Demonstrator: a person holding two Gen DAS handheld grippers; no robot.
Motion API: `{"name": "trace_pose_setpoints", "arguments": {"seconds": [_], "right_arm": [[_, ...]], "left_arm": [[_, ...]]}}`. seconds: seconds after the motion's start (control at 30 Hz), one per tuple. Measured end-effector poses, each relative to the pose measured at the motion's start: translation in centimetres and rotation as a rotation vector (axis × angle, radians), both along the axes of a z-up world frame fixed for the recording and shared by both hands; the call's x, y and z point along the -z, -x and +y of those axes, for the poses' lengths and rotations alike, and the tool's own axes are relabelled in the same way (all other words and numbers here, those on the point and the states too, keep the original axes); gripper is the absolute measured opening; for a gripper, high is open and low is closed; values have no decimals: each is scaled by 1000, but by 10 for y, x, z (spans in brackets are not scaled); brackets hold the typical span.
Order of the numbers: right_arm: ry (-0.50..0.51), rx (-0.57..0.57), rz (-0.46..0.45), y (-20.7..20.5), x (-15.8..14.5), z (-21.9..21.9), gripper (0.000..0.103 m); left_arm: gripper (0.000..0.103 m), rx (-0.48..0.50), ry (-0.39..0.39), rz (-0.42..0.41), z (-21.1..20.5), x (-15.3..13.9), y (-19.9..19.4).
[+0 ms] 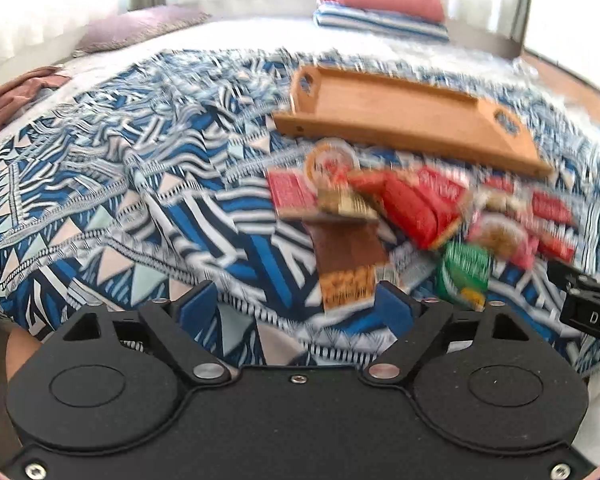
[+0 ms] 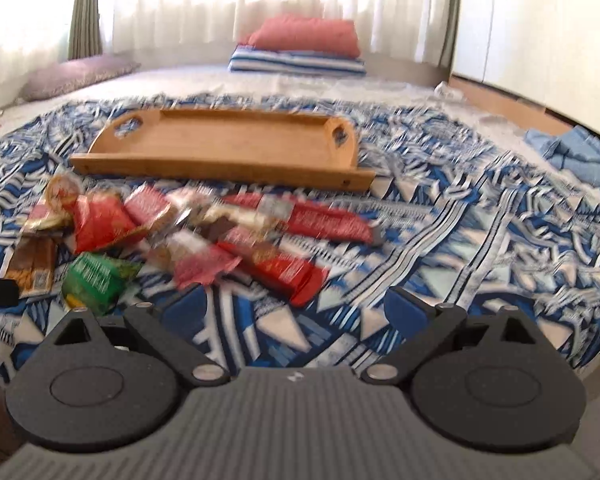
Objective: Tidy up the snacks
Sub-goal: 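Grasp the brown almond packet with the left tool while the right tool grasps a red chocolate bar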
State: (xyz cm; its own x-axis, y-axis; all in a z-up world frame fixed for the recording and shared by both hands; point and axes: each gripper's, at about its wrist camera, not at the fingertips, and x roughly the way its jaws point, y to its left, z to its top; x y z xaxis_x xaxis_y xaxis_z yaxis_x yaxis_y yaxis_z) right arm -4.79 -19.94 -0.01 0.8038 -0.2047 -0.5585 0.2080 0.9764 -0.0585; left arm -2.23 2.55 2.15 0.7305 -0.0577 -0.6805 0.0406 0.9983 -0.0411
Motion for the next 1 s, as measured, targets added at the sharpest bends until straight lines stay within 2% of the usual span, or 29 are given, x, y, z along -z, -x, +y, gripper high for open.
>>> {"name": "trace_pose_setpoints", "arguments": {"seconds": [0.07, 0.2, 0.47, 0.67, 0.83, 0.93, 1.0], "right_arm": [[19, 12, -11, -3, -3, -4, 98], [52, -12, -13, -13, -6, -9, 85], [116, -117, 7, -30, 3, -6, 78], [153, -175, 25, -39, 12, -2, 77], [103, -177, 41, -47, 17, -8, 73], [66, -184, 44, -50, 18, -10, 62], [48, -187, 44, -51, 19, -10, 54]], "left_arm": [[71, -15, 45, -26, 3, -5, 0], [67, -2, 96, -20, 4, -8, -5], [66, -40, 47, -18, -11, 3, -14], [63, -17, 33, -11, -20, 9, -17], [63, -1, 32, -2, -26, 17, -23], [64, 3, 29, -11, -28, 19, -24], [59, 6, 25, -12, -29, 19, -24]]}}
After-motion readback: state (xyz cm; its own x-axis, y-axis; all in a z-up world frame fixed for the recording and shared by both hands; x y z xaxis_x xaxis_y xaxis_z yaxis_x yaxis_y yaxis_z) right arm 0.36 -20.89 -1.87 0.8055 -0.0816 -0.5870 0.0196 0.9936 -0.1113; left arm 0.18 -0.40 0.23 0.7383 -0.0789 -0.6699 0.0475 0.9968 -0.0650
